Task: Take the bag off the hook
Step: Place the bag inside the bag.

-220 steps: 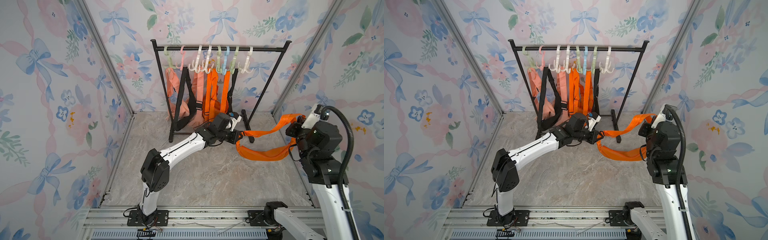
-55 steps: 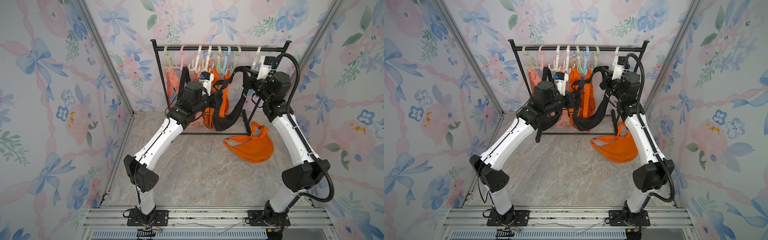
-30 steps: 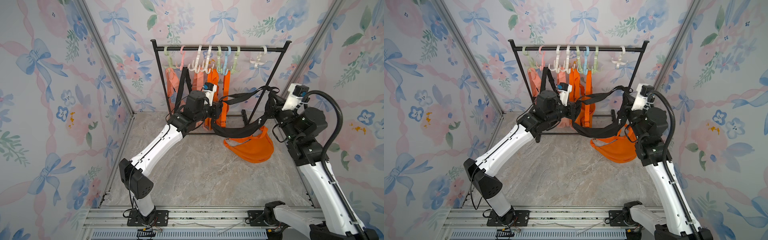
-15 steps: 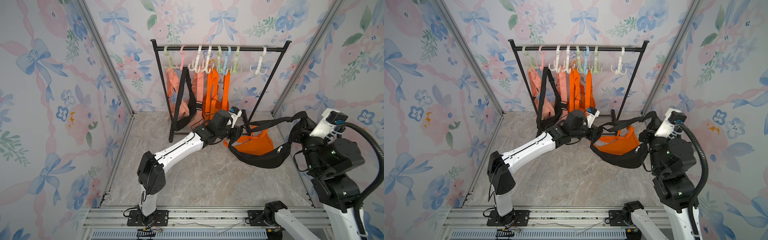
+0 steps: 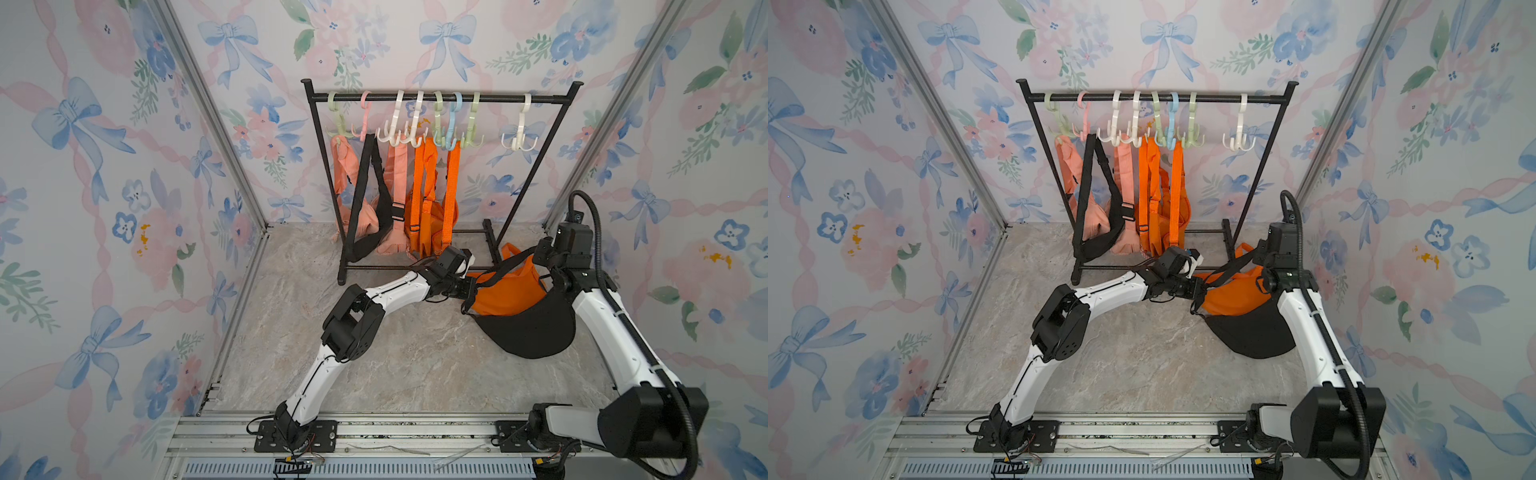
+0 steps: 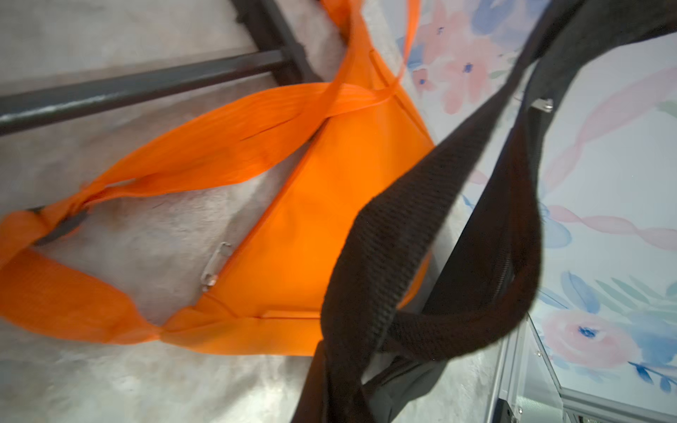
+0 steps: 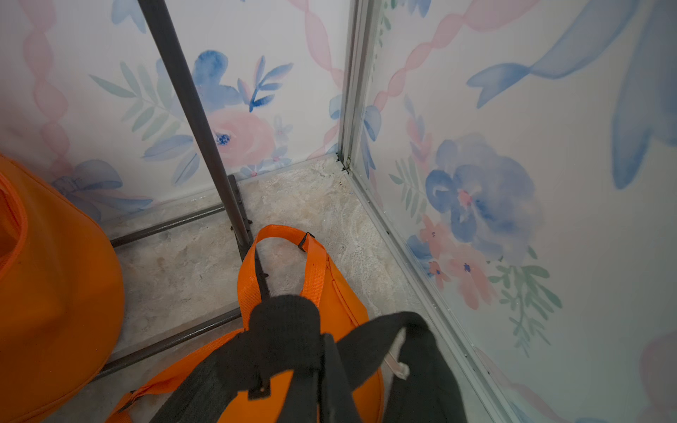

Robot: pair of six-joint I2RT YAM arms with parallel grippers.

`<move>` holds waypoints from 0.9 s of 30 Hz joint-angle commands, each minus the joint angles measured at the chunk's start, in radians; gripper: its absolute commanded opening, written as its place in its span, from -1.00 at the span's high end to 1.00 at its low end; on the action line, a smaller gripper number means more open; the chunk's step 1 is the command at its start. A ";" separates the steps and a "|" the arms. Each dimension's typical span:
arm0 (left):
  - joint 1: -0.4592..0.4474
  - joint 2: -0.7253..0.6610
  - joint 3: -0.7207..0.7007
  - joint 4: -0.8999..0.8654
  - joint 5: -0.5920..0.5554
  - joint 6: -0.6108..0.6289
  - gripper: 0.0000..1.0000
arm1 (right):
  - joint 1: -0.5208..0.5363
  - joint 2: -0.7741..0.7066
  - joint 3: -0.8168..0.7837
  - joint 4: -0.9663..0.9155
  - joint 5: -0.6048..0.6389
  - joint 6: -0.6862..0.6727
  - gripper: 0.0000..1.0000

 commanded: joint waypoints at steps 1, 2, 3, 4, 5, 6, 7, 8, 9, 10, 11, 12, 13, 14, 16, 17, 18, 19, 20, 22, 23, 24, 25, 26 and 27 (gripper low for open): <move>0.030 0.014 0.076 0.015 0.028 -0.043 0.87 | -0.012 0.052 0.065 0.093 -0.051 0.018 1.00; 0.037 0.024 0.089 0.015 0.032 -0.048 0.87 | -0.020 0.079 0.076 0.093 -0.058 0.023 1.00; 0.047 0.032 0.099 0.015 0.037 -0.054 0.86 | -0.028 0.102 0.084 0.089 -0.068 0.027 1.00; 0.054 0.038 0.103 0.016 0.039 -0.056 0.86 | -0.033 0.118 0.086 0.090 -0.076 0.032 1.00; 0.062 0.042 0.106 0.016 0.041 -0.059 0.86 | -0.037 0.133 0.085 0.093 -0.077 0.037 1.00; 0.069 0.043 0.107 0.016 0.042 -0.062 0.86 | -0.036 0.145 0.081 0.097 -0.076 0.037 1.00; 0.073 0.047 0.109 0.016 0.045 -0.062 0.85 | -0.037 0.153 0.075 0.102 -0.072 0.039 1.00; 0.077 0.051 0.111 0.016 0.049 -0.062 0.85 | -0.038 0.161 0.069 0.104 -0.066 0.041 1.00; 0.078 0.055 0.112 0.016 0.053 -0.063 0.84 | -0.041 0.166 0.064 0.106 -0.064 0.047 1.00; 0.078 0.060 0.115 0.015 0.059 -0.063 0.82 | -0.045 0.172 0.058 0.107 -0.067 0.053 1.00; 0.078 0.062 0.115 0.016 0.062 -0.064 0.79 | -0.048 0.176 0.054 0.108 -0.070 0.058 1.00; 0.077 0.062 0.115 0.016 0.063 -0.067 0.75 | -0.051 0.179 0.049 0.107 -0.070 0.062 0.96; 0.078 0.062 0.112 0.016 0.062 -0.069 0.72 | -0.054 0.179 0.045 0.107 -0.070 0.066 0.93; 0.078 0.058 0.110 0.016 0.062 -0.068 0.65 | -0.057 0.178 0.041 0.106 -0.070 0.070 0.88; 0.078 0.046 0.101 0.016 0.055 -0.066 0.29 | -0.061 0.170 0.031 0.105 -0.070 0.077 0.77; 0.078 0.035 0.093 0.015 0.050 -0.063 0.03 | -0.064 0.163 0.026 0.104 -0.071 0.080 0.69; 0.077 0.023 0.083 0.016 0.045 -0.064 -0.23 | -0.069 0.155 0.021 0.101 -0.074 0.083 0.60; 0.078 0.010 0.076 0.016 0.042 -0.064 -0.44 | -0.074 0.145 0.016 0.099 -0.075 0.086 0.54; 0.076 -0.006 0.063 0.016 0.038 -0.064 -0.57 | -0.080 0.133 0.011 0.095 -0.075 0.091 0.51; 0.074 -0.042 0.034 0.016 0.026 -0.062 -0.72 | -0.087 0.107 -0.004 0.089 -0.074 0.095 0.44; 0.073 -0.064 0.016 0.015 0.018 -0.059 -0.77 | -0.089 0.090 -0.013 0.087 -0.071 0.095 0.39; 0.069 -0.086 -0.004 0.016 0.008 -0.055 -0.83 | -0.091 0.073 -0.023 0.084 -0.067 0.096 0.34; 0.068 -0.109 -0.022 0.016 -0.003 -0.049 -0.89 | -0.092 0.055 -0.034 0.084 -0.062 0.098 0.31; 0.065 -0.135 -0.043 0.016 -0.019 -0.040 -0.95 | -0.093 0.036 -0.043 0.084 -0.058 0.099 0.27; 0.064 -0.162 -0.063 0.016 -0.037 -0.029 -0.96 | -0.093 0.020 -0.048 0.083 -0.057 0.102 0.23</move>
